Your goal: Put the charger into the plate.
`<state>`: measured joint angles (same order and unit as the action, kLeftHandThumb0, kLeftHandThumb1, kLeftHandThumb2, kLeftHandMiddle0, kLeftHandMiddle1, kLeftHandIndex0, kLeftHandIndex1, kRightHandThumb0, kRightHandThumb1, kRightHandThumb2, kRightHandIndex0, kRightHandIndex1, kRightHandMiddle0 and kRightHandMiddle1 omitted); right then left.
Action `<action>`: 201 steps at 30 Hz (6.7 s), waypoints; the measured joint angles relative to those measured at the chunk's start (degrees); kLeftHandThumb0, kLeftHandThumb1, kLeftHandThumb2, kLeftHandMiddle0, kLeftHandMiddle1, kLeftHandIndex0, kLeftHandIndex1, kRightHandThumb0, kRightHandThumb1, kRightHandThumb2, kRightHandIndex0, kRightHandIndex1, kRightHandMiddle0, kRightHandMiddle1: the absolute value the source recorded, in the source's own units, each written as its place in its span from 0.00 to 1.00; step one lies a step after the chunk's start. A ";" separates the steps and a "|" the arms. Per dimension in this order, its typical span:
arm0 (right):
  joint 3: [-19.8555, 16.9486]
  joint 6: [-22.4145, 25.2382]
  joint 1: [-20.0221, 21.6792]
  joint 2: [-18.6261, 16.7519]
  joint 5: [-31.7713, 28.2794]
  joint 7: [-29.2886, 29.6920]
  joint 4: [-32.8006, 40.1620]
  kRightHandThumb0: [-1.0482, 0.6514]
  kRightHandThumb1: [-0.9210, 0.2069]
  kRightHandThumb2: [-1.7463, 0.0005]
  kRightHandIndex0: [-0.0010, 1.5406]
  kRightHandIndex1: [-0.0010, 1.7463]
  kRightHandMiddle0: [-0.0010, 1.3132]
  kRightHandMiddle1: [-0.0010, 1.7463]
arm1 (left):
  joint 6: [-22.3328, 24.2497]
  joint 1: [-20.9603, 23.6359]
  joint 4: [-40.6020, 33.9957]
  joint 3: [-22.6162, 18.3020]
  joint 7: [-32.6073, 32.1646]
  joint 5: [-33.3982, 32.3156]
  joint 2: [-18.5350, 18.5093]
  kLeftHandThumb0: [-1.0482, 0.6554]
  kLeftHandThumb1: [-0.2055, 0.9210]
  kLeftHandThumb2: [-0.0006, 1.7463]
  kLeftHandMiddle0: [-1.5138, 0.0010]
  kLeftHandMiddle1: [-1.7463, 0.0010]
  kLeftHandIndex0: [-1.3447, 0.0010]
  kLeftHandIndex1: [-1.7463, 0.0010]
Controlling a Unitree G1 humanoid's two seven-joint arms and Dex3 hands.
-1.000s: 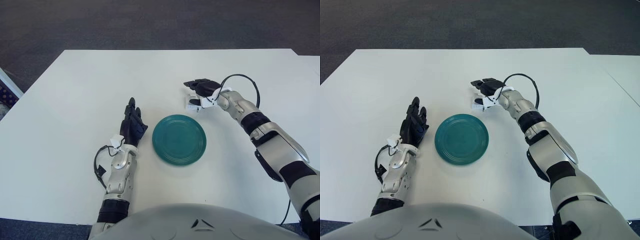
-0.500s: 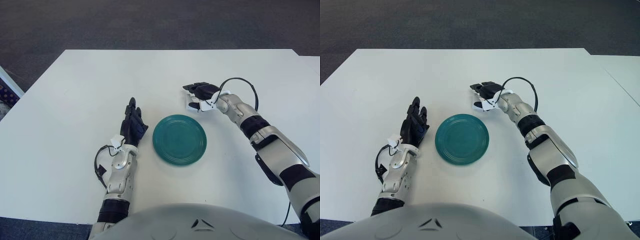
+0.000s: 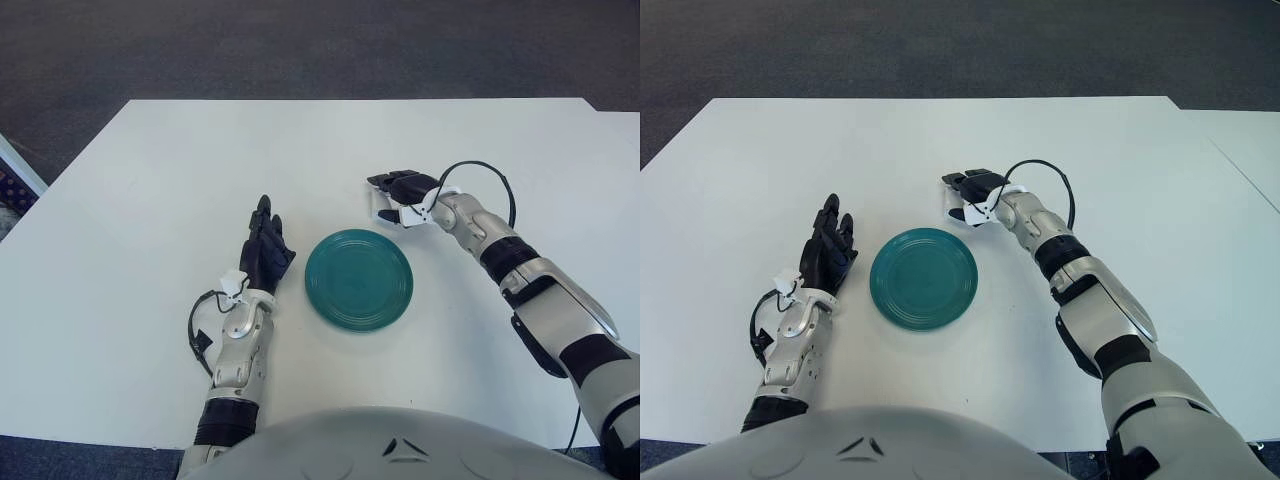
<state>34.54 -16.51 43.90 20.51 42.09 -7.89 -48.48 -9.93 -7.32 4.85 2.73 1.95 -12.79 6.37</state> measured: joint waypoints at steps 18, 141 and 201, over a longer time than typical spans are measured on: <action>0.83 0.71 -0.21 -0.46 0.30 -0.25 0.07 0.00 0.00 0.46 0.00 0.00 0.00 0.04 | -0.86 0.05 0.54 -0.09 0.32 -0.04 0.01 0.00 1.00 0.63 1.00 1.00 1.00 1.00; 9.17 2.69 3.58 -2.47 5.49 13.85 -14.69 0.00 0.00 0.53 0.05 0.01 0.03 0.05 | 11.42 -7.87 -16.12 1.53 -1.29 -4.55 0.04 0.00 1.00 0.55 1.00 1.00 1.00 1.00; 9.92 2.73 0.48 -4.42 6.54 33.92 -16.16 0.38 0.20 0.53 0.56 1.00 0.26 1.00 | 8.28 -8.81 -16.05 0.20 -1.41 -1.76 0.09 0.00 1.00 0.57 1.00 1.00 1.00 1.00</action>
<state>44.46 -13.78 44.38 16.09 48.62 26.04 -64.65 -1.65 -16.13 -11.20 2.93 0.55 -14.55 6.47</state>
